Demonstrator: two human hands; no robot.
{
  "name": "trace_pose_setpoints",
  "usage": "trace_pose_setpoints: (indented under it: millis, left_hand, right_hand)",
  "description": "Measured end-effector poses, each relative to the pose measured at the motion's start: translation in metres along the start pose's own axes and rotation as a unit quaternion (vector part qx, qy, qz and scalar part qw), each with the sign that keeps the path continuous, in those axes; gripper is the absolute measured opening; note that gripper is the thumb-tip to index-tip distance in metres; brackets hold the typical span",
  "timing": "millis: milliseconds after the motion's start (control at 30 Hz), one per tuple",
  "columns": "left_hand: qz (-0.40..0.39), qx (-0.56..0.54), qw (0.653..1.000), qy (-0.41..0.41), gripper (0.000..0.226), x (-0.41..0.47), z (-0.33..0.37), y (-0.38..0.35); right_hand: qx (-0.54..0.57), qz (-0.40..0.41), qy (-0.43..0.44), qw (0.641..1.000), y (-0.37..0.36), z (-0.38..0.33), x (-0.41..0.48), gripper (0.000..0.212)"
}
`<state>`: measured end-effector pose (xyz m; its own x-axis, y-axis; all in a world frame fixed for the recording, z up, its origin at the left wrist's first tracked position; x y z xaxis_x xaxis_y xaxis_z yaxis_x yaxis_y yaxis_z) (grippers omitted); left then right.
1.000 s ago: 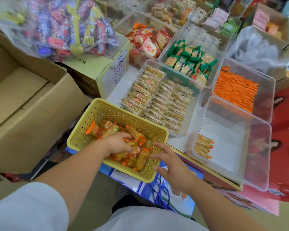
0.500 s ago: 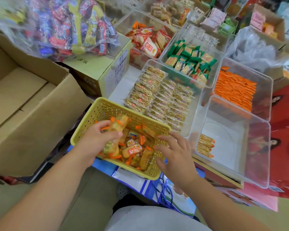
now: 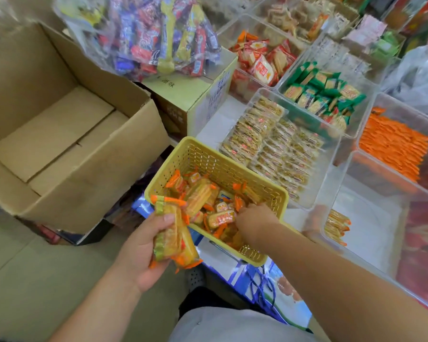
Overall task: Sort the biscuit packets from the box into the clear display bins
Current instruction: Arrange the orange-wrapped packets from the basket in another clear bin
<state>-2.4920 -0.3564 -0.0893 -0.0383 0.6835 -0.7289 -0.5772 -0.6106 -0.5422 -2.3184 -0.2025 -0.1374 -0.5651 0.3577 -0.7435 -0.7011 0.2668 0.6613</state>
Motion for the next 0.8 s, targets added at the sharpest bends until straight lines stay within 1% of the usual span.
trace_pose_setpoints:
  millis: [67, 100, 133, 167, 200, 233, 267, 300, 367, 400, 433, 467, 500, 567, 600, 633, 667, 700, 733, 800]
  left_hand:
    - [0.004, -0.008, 1.0, 0.002, 0.042, -0.001, -0.002, 0.002]
    - [0.002, -0.008, 1.0, -0.002, 0.042, 0.0, -0.001, 0.001]
    - [-0.004, -0.004, 1.0, -0.01, 0.041, 0.001, 0.0, 0.0]
    - [-0.014, 0.001, 1.0, -0.017, 0.04, 0.002, 0.001, -0.002]
    - [-0.025, 0.006, 0.999, -0.021, 0.039, 0.004, 0.002, -0.004]
    - [-0.036, 0.011, 0.999, -0.021, 0.041, 0.005, 0.002, -0.01]
    - [-0.049, 0.021, 0.998, -0.021, 0.047, 0.005, 0.003, -0.017]
    - [-0.065, 0.034, 0.997, -0.019, 0.054, 0.006, 0.002, -0.025]
    - [-0.092, 0.063, 0.994, -0.014, 0.058, 0.007, -0.002, -0.047]
    - [-0.1, 0.081, 0.992, -0.01, 0.057, 0.008, -0.006, -0.058]
    - [-0.106, 0.101, 0.989, -0.006, 0.057, 0.009, -0.011, -0.069]
    - [-0.111, 0.121, 0.986, -0.004, 0.058, 0.01, -0.016, -0.08]
    - [-0.116, 0.137, 0.984, -0.002, 0.058, 0.011, -0.021, -0.09]
    - [-0.128, 0.169, 0.977, 0.002, 0.047, 0.011, -0.03, -0.109]
    - [-0.136, 0.181, 0.974, 0.006, 0.041, 0.011, -0.035, -0.118]
    - [-0.144, 0.192, 0.971, 0.011, 0.037, 0.011, -0.04, -0.127]
    - [-0.147, 0.206, 0.967, 0.014, 0.034, 0.011, -0.045, -0.135]
    - [-0.148, 0.222, 0.964, 0.017, 0.032, 0.011, -0.05, -0.142]
    - [-0.149, 0.235, 0.96, 0.021, 0.032, 0.011, -0.056, -0.149]
    - [-0.154, 0.246, 0.956, 0.028, 0.033, 0.012, -0.066, -0.162]
  right_hand:
    - [0.034, 0.016, -0.006, 0.999, 0.008, 0.003, -0.008, 0.017]
    - [0.067, 0.04, -0.014, 0.997, 0.013, 0.007, -0.015, 0.011]
    - [0.114, 0.071, -0.024, 0.991, 0.017, 0.012, -0.022, 0.014]
    - [0.172, 0.106, -0.031, 0.979, 0.021, 0.017, -0.03, 0.02]
    - [0.244, 0.148, -0.039, 0.958, 0.025, 0.022, -0.038, 0.025]
    - [0.325, 0.195, -0.052, 0.924, 0.027, 0.026, -0.048, 0.026]
    - [0.419, 0.237, -0.071, 0.874, 0.028, 0.028, -0.058, 0.026]
    - [0.52, 0.263, -0.088, 0.808, 0.027, 0.028, -0.067, 0.029]
    - [0.708, 0.274, -0.085, 0.645, 0.024, 0.019, -0.079, 0.043]
    - [0.768, 0.275, -0.081, 0.573, 0.022, 0.015, -0.083, 0.051]
    - [0.806, 0.275, -0.079, 0.517, 0.02, 0.013, -0.087, 0.056]
    - [0.834, 0.273, -0.077, 0.473, 0.019, 0.012, -0.091, 0.056]
    - [0.855, 0.268, -0.074, 0.437, 0.019, 0.012, -0.096, 0.05]
    - [0.888, 0.254, -0.056, 0.38, 0.013, 0.017, -0.105, 0.033]
    - [0.898, 0.253, -0.044, 0.356, 0.007, 0.021, -0.109, 0.034]
    - [0.902, 0.259, -0.036, 0.344, 0.001, 0.025, -0.112, 0.041]
    - [0.896, 0.272, -0.033, 0.349, -0.006, 0.031, -0.116, 0.049]
    - [0.886, 0.286, -0.033, 0.363, -0.012, 0.037, -0.12, 0.054]
    - [0.872, 0.303, -0.038, 0.382, -0.017, 0.044, -0.124, 0.054]
    - [0.845, 0.336, -0.055, 0.412, -0.027, 0.057, -0.133, 0.047]
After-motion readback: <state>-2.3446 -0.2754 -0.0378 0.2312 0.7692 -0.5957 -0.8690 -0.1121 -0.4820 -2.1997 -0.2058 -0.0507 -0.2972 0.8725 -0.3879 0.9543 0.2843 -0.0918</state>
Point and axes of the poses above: each hand's wrist, its own x-axis towards the middle knuckle, its own y-axis out of the back of the hand, z = x × y, the point moved 3 cm from there along x, towards the middle knuckle, and after that the axes turned 9 degrees about y, right-handed, at the moved point
